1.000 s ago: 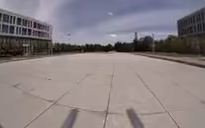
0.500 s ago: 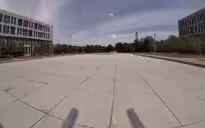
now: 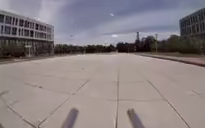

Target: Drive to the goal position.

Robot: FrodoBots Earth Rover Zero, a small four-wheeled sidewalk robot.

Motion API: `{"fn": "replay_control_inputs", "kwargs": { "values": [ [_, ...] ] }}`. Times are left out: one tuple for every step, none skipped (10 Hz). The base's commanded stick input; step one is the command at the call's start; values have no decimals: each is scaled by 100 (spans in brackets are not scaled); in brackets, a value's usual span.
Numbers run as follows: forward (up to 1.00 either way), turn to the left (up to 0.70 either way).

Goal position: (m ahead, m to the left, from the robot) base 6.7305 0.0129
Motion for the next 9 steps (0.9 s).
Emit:
{"fn": "replay_control_inputs", "kwargs": {
  "values": [
    [50, 0],
    [50, 0],
    [50, 0],
    [50, 0],
    [50, 0],
    [50, 0],
    [50, 0],
    [50, 0],
    [50, 0]
  ]
}}
